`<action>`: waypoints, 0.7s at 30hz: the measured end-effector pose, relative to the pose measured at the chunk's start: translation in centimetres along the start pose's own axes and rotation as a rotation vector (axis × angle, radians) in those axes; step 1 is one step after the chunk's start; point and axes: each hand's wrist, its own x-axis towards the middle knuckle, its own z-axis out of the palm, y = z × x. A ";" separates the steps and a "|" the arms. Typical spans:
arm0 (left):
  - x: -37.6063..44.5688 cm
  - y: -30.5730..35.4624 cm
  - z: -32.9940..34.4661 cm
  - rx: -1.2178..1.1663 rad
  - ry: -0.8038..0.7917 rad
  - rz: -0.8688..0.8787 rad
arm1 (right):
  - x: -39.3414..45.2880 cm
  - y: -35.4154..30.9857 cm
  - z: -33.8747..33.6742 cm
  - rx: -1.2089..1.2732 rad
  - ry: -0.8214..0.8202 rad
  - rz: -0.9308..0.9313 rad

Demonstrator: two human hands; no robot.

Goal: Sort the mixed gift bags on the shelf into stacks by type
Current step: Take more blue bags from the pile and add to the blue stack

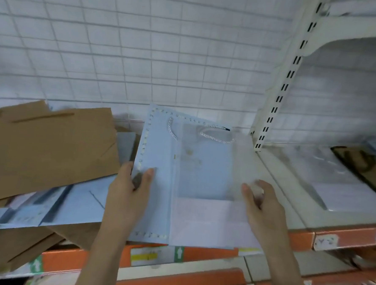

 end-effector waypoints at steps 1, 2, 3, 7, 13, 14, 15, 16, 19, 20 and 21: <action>0.3 0.1 0.7 0.003 -0.004 0.005 | 0.6 0.3 -0.7 -0.004 0.025 -0.008; 0.5 0.3 1.5 0.004 -0.004 0.004 | 1.2 0.8 -1.5 -0.008 0.050 -0.009; 0.7 0.4 2.3 0.004 -0.002 -0.005 | 1.9 1.2 -2.4 -0.010 0.071 -0.001; 1.0 1.6 6.5 0.026 0.022 -0.038 | 4.8 4.1 -6.4 0.013 0.121 0.024; -1.5 5.7 15.5 0.016 0.047 -0.046 | 10.4 9.5 -13.2 0.014 0.056 0.028; -2.1 6.2 17.1 0.006 0.046 -0.065 | 11.4 10.4 -14.6 -0.005 0.049 0.010; -2.9 6.6 18.7 0.000 0.043 -0.089 | 12.4 11.3 -16.0 -0.031 0.042 -0.007; -3.7 7.1 20.2 -0.004 0.041 -0.114 | 13.5 12.2 -17.4 -0.059 0.037 -0.018; -5.6 8.3 23.8 0.019 0.046 -0.131 | 16.8 14.6 -21.7 -0.130 0.049 -0.027; -5.8 8.6 24.5 0.045 0.054 -0.125 | 18.0 15.4 -22.8 -0.167 0.054 -0.020; -5.9 8.9 24.8 0.065 0.070 -0.123 | 19.1 16.1 -23.7 -0.204 0.056 -0.008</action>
